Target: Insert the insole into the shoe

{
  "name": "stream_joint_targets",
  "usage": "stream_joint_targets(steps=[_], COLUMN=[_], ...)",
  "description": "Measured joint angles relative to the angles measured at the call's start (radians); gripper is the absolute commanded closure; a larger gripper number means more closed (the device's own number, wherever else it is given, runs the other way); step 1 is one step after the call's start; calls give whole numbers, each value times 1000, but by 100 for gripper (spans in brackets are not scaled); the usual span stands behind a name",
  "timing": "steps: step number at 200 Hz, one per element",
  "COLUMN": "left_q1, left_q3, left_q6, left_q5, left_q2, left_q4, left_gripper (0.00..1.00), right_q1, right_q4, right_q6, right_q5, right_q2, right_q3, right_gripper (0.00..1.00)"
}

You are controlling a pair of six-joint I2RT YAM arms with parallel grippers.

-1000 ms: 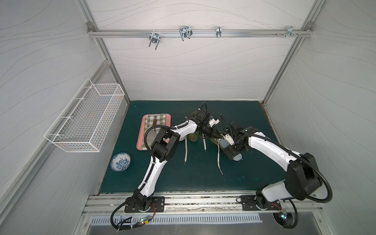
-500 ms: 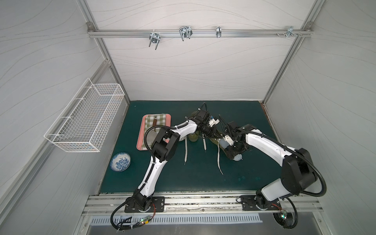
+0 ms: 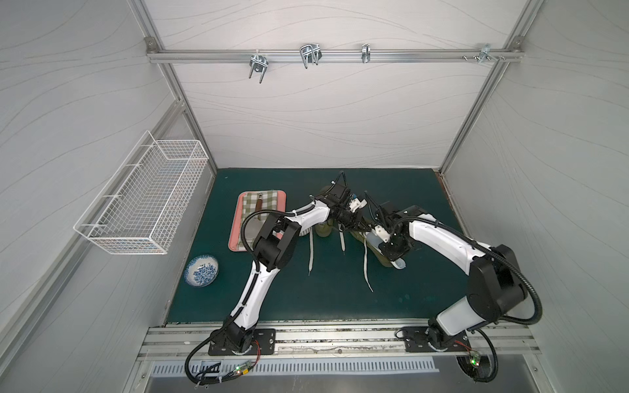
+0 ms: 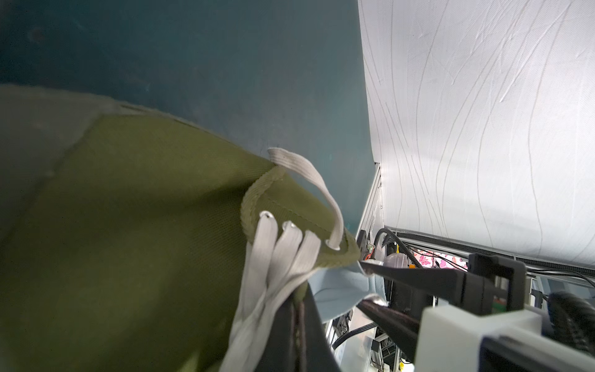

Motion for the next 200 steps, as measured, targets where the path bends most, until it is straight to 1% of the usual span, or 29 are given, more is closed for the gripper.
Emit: stream_joint_targets(steps=[27,55,133,175,200], left_q1=[0,0,0,0,0], left_q3=[0,6,21,21,21], left_q6=[0,0,-17,-31,-40], left_q5=[0,0,-2,-2,0], left_q2=[0,0,0,0,0], left_q4=[0,-9,-17,-13,-3], left_gripper=[100,100,100,100,100], right_q1=[0,0,-2,-4,-2], right_q4=[-3,-3,3,31,50], right_q6=[-3,-5,-31,-35,-61], right_q5=[-1,-1,-1,-29,-34], right_q2=[6,16,16,16,24], right_q3=[16,22,29,27,32], right_gripper=[84,88,93,96,98])
